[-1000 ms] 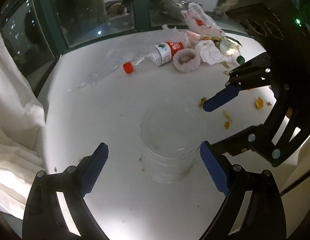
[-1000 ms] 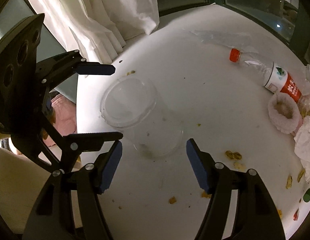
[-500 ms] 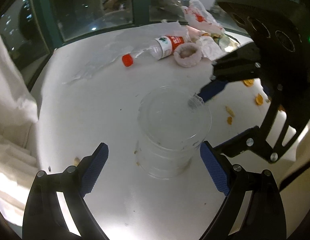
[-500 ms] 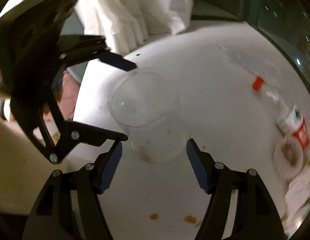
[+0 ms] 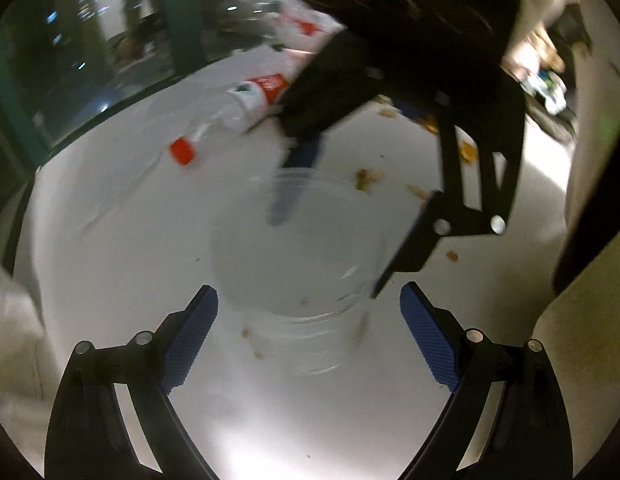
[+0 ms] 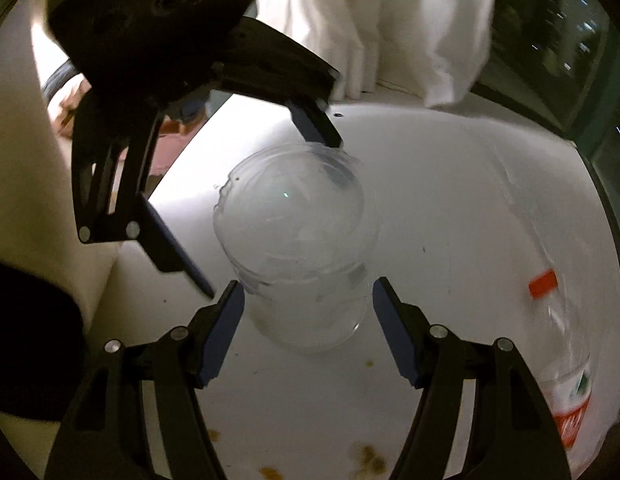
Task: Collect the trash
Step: 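Close the left gripper on the cup while the right gripper closes on it too, then lift the clear cup with both grippers and carry it over the bin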
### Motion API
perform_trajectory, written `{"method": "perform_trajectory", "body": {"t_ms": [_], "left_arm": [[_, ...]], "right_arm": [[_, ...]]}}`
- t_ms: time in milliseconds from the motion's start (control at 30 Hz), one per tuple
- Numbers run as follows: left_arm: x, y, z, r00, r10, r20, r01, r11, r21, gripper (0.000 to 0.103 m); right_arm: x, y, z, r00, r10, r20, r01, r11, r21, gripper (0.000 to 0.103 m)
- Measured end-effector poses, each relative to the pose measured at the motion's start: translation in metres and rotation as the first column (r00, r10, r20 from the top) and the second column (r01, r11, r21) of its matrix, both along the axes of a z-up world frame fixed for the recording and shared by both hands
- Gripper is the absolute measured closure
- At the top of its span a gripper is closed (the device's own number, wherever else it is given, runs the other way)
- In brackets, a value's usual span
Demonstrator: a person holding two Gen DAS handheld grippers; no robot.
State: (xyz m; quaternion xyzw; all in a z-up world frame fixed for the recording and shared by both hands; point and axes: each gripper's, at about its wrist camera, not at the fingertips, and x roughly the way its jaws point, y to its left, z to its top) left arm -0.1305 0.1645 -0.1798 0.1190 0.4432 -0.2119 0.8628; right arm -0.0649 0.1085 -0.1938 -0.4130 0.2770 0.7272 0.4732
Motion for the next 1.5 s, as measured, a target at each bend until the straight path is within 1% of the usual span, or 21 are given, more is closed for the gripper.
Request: {"method": "perform_trajectory", "body": {"t_ms": [100,200,300,433,467,533,567,600,633,700,767,833,933,1033,1133,1300,1500], "left_arm": [[0.007,-0.005,-0.009,0.999,-0.050,-0.001,0.050,0.999,0.020,0.013],[0.011,-0.008,-0.015,0.996,-0.088,0.000,0.088,0.995,0.040,0.013],[0.011,-0.018,-0.022,0.983,-0.182,0.014,0.179,0.976,0.122,0.013],[0.017,-0.023,-0.028,0.974,-0.226,-0.022,0.227,0.965,0.129,0.013],[0.018,-0.025,-0.030,0.973,-0.229,-0.032,0.231,0.962,0.143,0.013],[0.019,-0.032,-0.039,0.968,-0.240,-0.068,0.249,0.949,0.192,0.013],[0.018,-0.036,-0.046,0.966,-0.245,-0.086,0.259,0.939,0.227,0.013],[0.017,-0.038,-0.051,0.964,-0.246,-0.098,0.264,0.928,0.262,0.013],[0.015,-0.039,-0.055,0.962,-0.254,-0.102,0.273,0.920,0.281,0.013],[0.012,-0.040,-0.054,0.964,-0.249,-0.096,0.266,0.922,0.280,0.013],[0.012,-0.040,-0.053,0.969,-0.229,-0.097,0.247,0.931,0.270,0.017],[0.013,-0.040,-0.050,0.972,-0.207,-0.108,0.229,0.939,0.258,0.019],[0.014,-0.039,-0.049,0.974,-0.189,-0.125,0.215,0.943,0.254,0.021],[0.011,-0.036,-0.045,0.980,-0.163,-0.116,0.188,0.948,0.257,0.024],[0.008,-0.041,-0.041,0.983,-0.149,-0.110,0.173,0.952,0.253,0.025],[0.002,-0.040,-0.030,0.985,-0.135,-0.106,0.158,0.952,0.260,0.025],[-0.002,-0.047,-0.020,0.985,-0.144,-0.098,0.165,0.947,0.274,0.026]], "right_arm": [[-0.002,0.006,0.000,0.998,0.063,0.010,-0.063,0.998,0.005,0.037],[-0.001,0.009,-0.002,0.996,0.093,-0.001,-0.093,0.996,0.002,0.037],[0.000,0.007,-0.002,0.994,0.107,-0.017,-0.107,0.994,0.000,0.036],[-0.002,0.010,-0.006,0.991,0.130,-0.013,-0.130,0.991,-0.008,0.033],[-0.004,0.011,-0.009,0.990,0.142,-0.003,-0.142,0.990,-0.012,0.033],[-0.006,0.011,-0.011,0.989,0.147,0.002,-0.147,0.989,-0.022,0.032],[-0.007,0.011,-0.012,0.989,0.147,0.000,-0.147,0.989,-0.030,0.032],[-0.008,0.011,-0.013,0.989,0.146,0.005,-0.146,0.989,-0.034,0.032],[-0.009,0.011,-0.013,0.989,0.146,0.011,-0.146,0.989,-0.035,0.032],[-0.011,0.010,-0.012,0.989,0.150,0.016,-0.149,0.988,-0.039,0.033],[-0.012,0.008,-0.011,0.989,0.147,0.015,-0.146,0.988,-0.043,0.034],[-0.013,0.009,-0.010,0.990,0.143,0.015,-0.143,0.989,-0.047,0.035],[-0.014,0.009,-0.008,0.990,0.142,0.021,-0.140,0.989,-0.052,0.037],[-0.019,0.005,-0.005,0.988,0.145,0.047,-0.144,0.989,-0.033,0.038],[-0.024,0.002,-0.001,0.989,0.141,0.051,-0.140,0.990,-0.018,0.038],[-0.031,-0.001,0.007,0.987,0.147,0.064,-0.146,0.989,-0.006,0.038],[-0.037,-0.011,0.021,0.988,0.128,0.086,-0.129,0.992,0.004,0.038]]}}
